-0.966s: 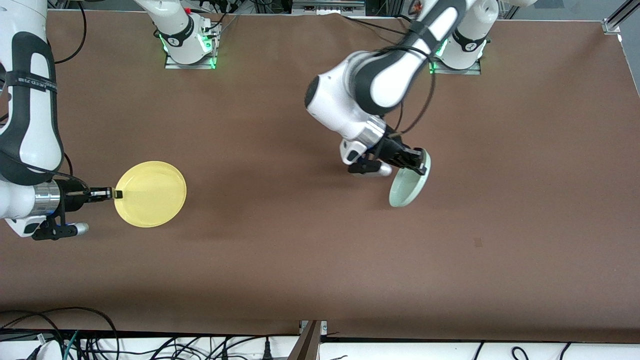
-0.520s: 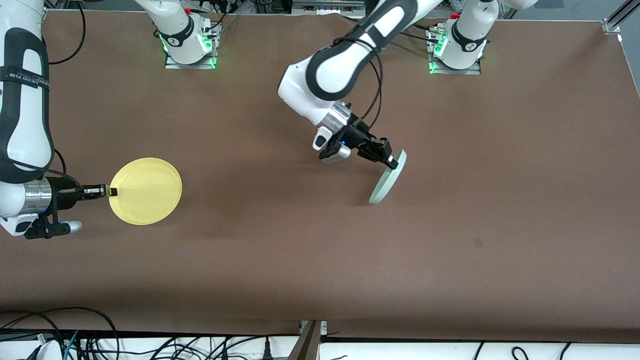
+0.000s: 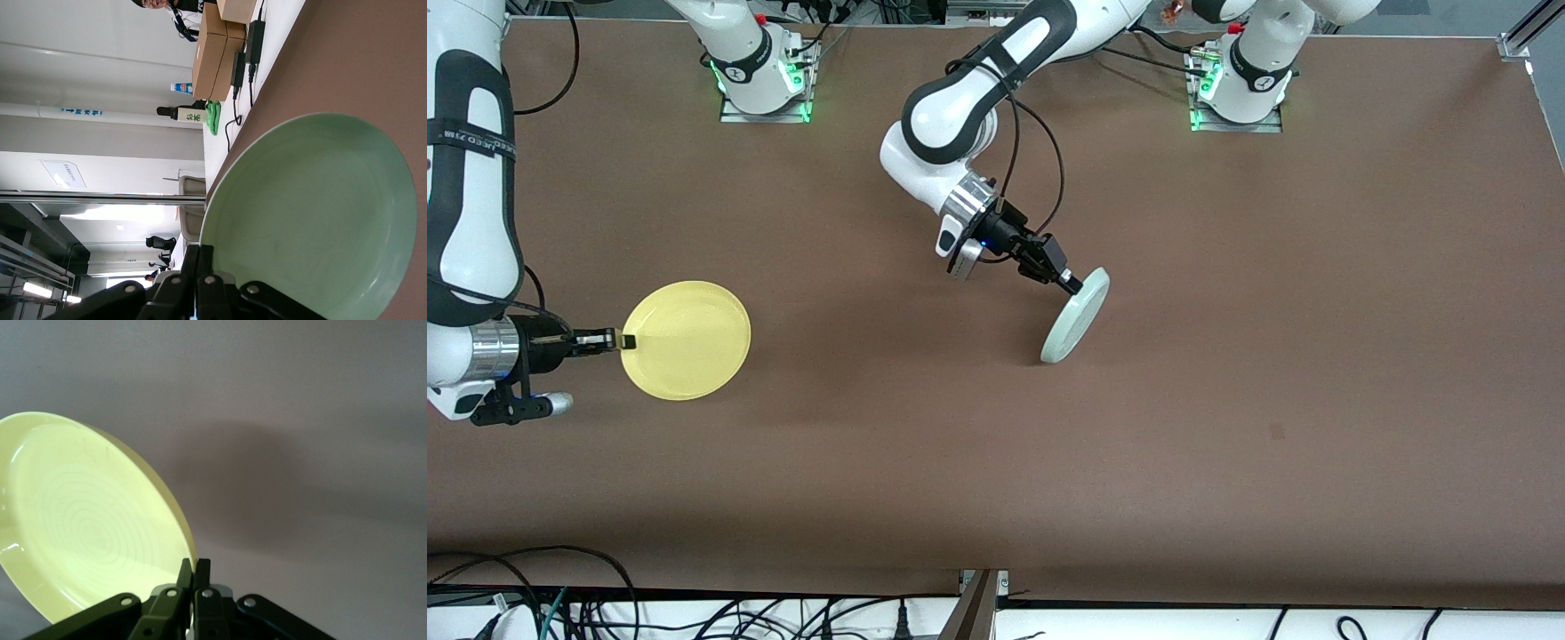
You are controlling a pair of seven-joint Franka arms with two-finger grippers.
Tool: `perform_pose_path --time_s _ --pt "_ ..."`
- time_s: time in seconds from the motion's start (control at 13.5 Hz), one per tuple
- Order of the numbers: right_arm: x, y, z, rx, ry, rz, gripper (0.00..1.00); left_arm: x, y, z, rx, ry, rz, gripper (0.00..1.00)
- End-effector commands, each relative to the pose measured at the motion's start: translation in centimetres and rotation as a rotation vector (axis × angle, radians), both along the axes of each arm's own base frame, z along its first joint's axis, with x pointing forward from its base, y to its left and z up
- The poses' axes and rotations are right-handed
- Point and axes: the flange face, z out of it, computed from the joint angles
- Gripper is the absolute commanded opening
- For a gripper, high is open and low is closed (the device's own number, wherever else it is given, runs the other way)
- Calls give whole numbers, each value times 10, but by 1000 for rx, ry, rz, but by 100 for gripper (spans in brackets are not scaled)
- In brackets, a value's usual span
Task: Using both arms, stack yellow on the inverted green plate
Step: 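Lift the green plate with the left gripper and tilt it on edge, then flip the green plate upside down onto the table and release it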
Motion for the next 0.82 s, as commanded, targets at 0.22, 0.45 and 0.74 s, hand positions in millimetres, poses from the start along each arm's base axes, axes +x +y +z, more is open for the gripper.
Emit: perform_pose_path --time_s 0.22,0.45,0.74 --pt "3 -2 1 18 -11 12 1 -29 -29 -30 4 -126 -40 0" --pt "3 -2 1 18 -11 12 1 -44 -37 -41 -4 -153 -54 0" --pt "2 -2 1 17 -9 13 1 -73 -46 -64 -4 -198 -71 0"
